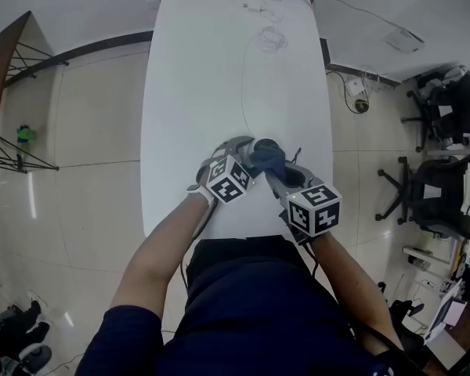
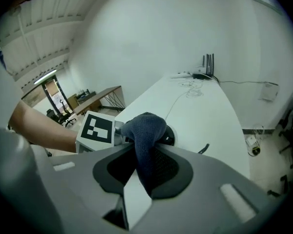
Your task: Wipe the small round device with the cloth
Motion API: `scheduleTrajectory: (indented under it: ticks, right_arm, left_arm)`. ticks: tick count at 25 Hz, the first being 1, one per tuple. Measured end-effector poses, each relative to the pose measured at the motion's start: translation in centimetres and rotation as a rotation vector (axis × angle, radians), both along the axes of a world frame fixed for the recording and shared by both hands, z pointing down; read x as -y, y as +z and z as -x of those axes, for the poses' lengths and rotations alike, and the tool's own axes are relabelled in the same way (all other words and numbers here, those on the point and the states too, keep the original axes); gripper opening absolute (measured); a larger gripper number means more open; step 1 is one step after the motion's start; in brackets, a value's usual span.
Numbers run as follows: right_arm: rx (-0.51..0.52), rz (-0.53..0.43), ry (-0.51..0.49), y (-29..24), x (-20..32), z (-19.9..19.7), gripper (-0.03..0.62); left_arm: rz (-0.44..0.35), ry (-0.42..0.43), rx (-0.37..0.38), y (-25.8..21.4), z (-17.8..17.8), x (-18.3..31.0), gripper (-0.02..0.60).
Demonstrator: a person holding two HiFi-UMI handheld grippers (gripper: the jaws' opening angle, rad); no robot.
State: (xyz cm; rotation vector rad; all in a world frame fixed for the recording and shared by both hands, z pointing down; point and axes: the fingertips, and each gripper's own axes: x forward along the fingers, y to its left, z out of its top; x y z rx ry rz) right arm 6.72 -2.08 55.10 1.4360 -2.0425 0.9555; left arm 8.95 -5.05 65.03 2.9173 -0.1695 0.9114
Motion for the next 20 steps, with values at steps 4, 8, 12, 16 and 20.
scheduleTrajectory:
  ticks: [4, 8, 12, 16, 20]
  right_arm:
    - [-0.035, -0.003, 0.134, -0.1, 0.5, -4.0, 0.077]
    - [-0.154, -0.052, 0.095, -1.7, 3.4, -4.9, 0.077]
    - [-0.224, -0.029, -0.036, -2.1, 5.8, -1.9, 0.077]
    - [-0.188, 0.012, -0.084, -1.7, 5.5, 0.7, 0.077]
    - [-0.198, 0.008, -0.135, -0.8, 3.6, 1.6, 0.077]
  left_arm:
    - [-0.003, 0.003, -0.002, 0.0, 0.2, 0.1, 0.311]
    - [-0.004, 0.004, -0.002, 0.1, 0.2, 0.2, 0.311]
    - [-0.002, 0.001, -0.003, 0.1, 0.2, 0.1, 0.311]
    - [0.004, 0.002, -0.001, 0.0, 0.1, 0.1, 0.311]
    - [0.000, 0.003, -0.001, 0.1, 0.1, 0.1, 0.311]
